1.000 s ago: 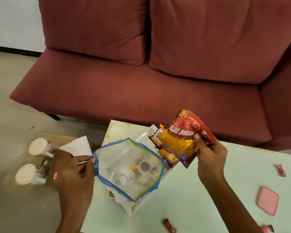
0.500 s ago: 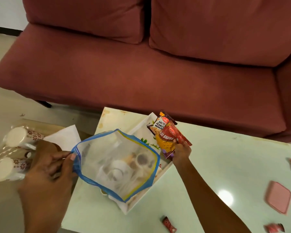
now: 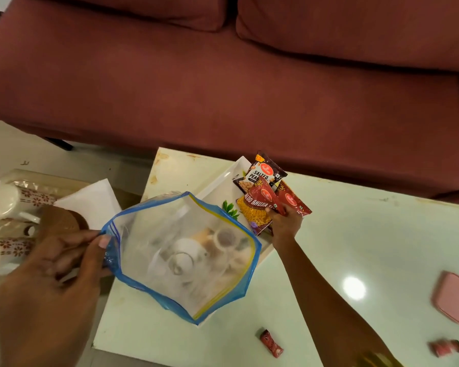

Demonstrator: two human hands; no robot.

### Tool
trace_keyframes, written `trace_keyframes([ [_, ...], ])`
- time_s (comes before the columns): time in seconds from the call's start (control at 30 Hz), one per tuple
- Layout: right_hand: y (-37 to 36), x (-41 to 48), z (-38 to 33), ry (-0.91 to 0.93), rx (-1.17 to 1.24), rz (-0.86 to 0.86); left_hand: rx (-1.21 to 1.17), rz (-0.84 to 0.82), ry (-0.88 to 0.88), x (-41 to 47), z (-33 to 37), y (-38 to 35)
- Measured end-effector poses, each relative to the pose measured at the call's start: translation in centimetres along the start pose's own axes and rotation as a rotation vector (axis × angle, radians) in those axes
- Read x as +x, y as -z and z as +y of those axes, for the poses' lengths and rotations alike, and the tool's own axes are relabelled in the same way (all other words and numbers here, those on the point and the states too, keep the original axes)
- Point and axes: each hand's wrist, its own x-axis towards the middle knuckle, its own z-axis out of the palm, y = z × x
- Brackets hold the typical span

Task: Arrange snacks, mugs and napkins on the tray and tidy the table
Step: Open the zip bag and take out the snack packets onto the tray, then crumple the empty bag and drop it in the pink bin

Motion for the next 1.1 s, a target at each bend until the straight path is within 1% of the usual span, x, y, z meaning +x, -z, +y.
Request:
trace_keyframes([
  [0.07, 0.1, 0.0, -0.2, 0.074, -0.160, 0.030, -0.099, 0.026, 0.089, 0.4, -0.7, 0.1],
  [0.1, 0.2, 0.0, -0.3, 0.103, -0.203, 0.036, -0.081, 0.035, 0.083, 0.6, -0.8, -0.2],
  [0.2, 0.6, -0.3, -1.1, 0.192, -0.279, 0.005, -0.064, 0.022, 0.007, 0.0, 0.6, -0.2],
  [0.27, 1.0, -0.9, -1.9, 0.234, -0.303, -0.026, -0.054, 0.027, -0.093, -1.1, 1.9, 0.1],
  [0.37, 1.7, -3.0, -3.8, 0.304, -0.308, -0.045, -0.057, 0.078, -0.114, -2.3, 3.6, 0.6],
  [0.4, 2.0, -4.1, -4.7, 0.328, -0.303, -0.076, -0.039, 0.085, -0.123, -2.6, 3.9, 0.6],
  [0.47, 2.7, -7.1, -7.1, 0.350, -0.237, -0.238, -0.015, 0.091, -0.149, -3.1, 4.6, 1.1],
  [0.53, 3.9, -11.0, -9.5, 0.310, -0.090, -0.468, -0.010, 0.101, -0.168, -3.8, 4.9, 1.4],
  [0.6, 5.2, -14.7, -11.5, 0.342, -0.030, -0.680, -0.008, 0.103, -0.167, -4.5, 5.8, 1.6],
  [0.67, 6.6, -18.4, -13.5, 0.438, -0.093, -0.868, -0.018, 0.106, -0.169, -5.3, 6.7, 2.1],
  [0.73, 7.3, -21.7, -15.2, 0.577, -0.226, -0.980, -0.062, 0.098, -0.146, -6.0, 7.7, 2.7],
  [0.77, 7.4, -23.3, -15.8, 0.668, -0.316, -0.995, -0.084, 0.093, -0.137, -6.4, 8.3, 3.0],
  [0.83, 6.8, -26.1, -16.2, 0.837, -0.494, -0.964, -0.127, 0.058, -0.110, -7.4, 9.7, 3.5],
  [0.93, 5.0, -29.5, -16.4, 0.962, -0.656, -0.865, -0.222, -0.127, -0.026, -9.2, 11.4, 3.5],
  [1.03, 4.3, -31.3, -17.2, 0.989, -0.626, -0.674, -0.210, -0.258, -0.037, -10.2, 12.5, 4.3],
  [1.1, 4.7, -31.8, -17.7, 1.084, -0.600, -0.541, -0.181, -0.291, -0.073, -10.5, 13.1, 5.3],
])
